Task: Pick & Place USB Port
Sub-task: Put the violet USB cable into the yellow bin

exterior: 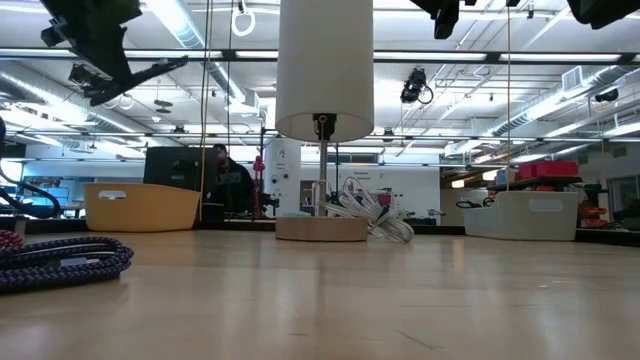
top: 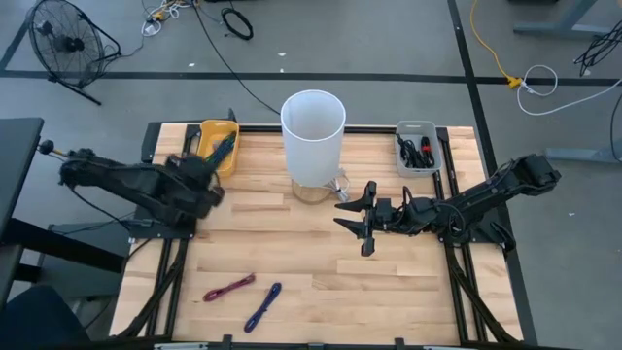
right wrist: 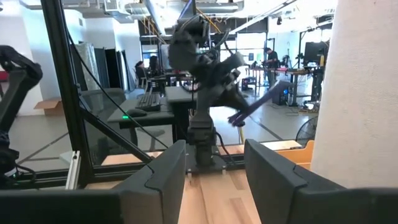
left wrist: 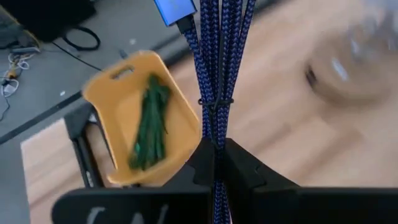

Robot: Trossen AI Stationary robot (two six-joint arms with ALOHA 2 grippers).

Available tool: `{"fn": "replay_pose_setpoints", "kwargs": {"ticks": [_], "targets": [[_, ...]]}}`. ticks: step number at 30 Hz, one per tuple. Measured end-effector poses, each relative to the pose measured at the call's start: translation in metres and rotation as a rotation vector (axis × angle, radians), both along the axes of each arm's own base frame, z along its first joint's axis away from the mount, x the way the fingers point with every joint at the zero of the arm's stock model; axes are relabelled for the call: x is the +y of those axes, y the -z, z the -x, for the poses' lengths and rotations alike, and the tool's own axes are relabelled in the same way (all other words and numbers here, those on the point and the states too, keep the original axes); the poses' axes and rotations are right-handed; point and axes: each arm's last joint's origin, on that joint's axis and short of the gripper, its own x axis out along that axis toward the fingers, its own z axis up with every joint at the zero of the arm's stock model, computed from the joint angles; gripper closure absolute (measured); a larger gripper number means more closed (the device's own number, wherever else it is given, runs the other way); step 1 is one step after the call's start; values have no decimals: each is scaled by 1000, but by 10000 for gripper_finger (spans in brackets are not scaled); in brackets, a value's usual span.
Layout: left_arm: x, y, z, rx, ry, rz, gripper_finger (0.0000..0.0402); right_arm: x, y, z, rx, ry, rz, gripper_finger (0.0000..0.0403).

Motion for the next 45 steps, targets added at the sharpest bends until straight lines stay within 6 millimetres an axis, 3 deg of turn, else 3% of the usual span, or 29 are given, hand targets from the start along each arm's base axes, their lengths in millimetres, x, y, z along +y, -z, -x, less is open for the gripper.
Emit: {"fn": "replay_pose_setpoints", "kwargs": {"ticks": [7,12,20,25,39,45], "targets": [[25,-12,34,-70,-137,-52,388,0,0,0,-1,0,0,238],[36,-5,50,-48,-260,-71,388,0,0,0,-1,0,-1,238],[47,20,40,-25,-309,-69,388,0,0,0,-1,0,-3,238],[63,30,24,-39,-285,-70,388,0,0,0,-2,0,-4,238],[146,64,18,65,-381,51,388,0,0,0,-1,0,-3,238],[146,70,13,155,-386,66,388,0,0,0,0,0,0,238]]}}
